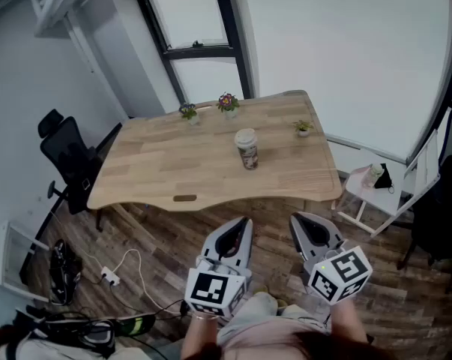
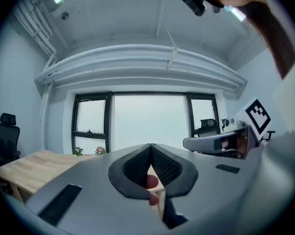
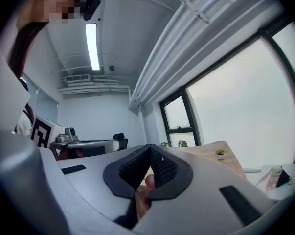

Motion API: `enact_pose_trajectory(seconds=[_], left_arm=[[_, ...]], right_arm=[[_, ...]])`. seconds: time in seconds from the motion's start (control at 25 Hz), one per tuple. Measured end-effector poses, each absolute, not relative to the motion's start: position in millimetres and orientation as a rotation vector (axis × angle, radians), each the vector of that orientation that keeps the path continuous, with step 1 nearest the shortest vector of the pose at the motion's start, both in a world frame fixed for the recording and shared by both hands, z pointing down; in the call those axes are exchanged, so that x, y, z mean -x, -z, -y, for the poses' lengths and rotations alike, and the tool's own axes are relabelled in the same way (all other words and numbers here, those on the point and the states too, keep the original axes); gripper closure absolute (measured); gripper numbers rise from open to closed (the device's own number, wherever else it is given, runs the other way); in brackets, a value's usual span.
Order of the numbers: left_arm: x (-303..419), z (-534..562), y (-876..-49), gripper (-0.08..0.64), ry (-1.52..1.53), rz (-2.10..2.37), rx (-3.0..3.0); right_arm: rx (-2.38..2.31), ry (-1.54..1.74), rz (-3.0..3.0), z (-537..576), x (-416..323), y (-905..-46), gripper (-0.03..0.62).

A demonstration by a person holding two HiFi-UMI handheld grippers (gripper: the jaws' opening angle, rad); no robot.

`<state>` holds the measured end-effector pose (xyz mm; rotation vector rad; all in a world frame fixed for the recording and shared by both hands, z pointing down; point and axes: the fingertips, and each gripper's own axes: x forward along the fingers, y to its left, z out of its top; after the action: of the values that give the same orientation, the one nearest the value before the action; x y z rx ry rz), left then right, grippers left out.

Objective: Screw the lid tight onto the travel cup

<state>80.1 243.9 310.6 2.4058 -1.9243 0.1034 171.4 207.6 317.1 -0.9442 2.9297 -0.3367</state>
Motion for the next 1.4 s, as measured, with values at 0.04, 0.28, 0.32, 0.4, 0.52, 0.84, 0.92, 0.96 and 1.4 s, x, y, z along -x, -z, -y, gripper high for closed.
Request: enact_pose_trajectory(seconds=[0.04,0.28,0.32,0.4,0.52,0.84,0.92,0.96,1.4], left_arm=[[-77,-240,-311,0.558,-0.104,1.921,-2.405],[-57,-219,-314,0.558,-0.093,1.898,-2.405],[-52,-216,-314,0.558,-0.086,1.895,-2.407],[-44,-210,-314,0.558,-0.078,1.889,-2.41],[-31,-200,-316,0.558,-0.078,1.883,-2.412],[-7,-179,-323,0.558,-0.101,1.829,-2.438],[-3,-175,-323,0.558,-0.092,1.81,-2.45],[-1,-173,-323,0.558,-0.088,1.802,-2.455],[15,-156,-330,0.558,-0.083,1.741,-2.469]], right_arm=[[0.946,0.335,-2.934,-204,-168,-318,0.594],[0.953,0.342,-2.947,-185,-145,-319,0.594],[0.953,0.346,-2.948,-182,-141,-319,0.593],[0.951,0.353,-2.95,-177,-132,-320,0.593],[0.955,0.343,-2.96,-169,-119,-320,0.593],[0.986,0.347,-2.953,-145,-91,-319,0.592],[1.002,0.345,-2.947,-140,-85,-318,0.593],[1.009,0.344,-2.946,-138,-82,-318,0.594],[1.082,0.381,-2.941,-119,-66,-327,0.592]])
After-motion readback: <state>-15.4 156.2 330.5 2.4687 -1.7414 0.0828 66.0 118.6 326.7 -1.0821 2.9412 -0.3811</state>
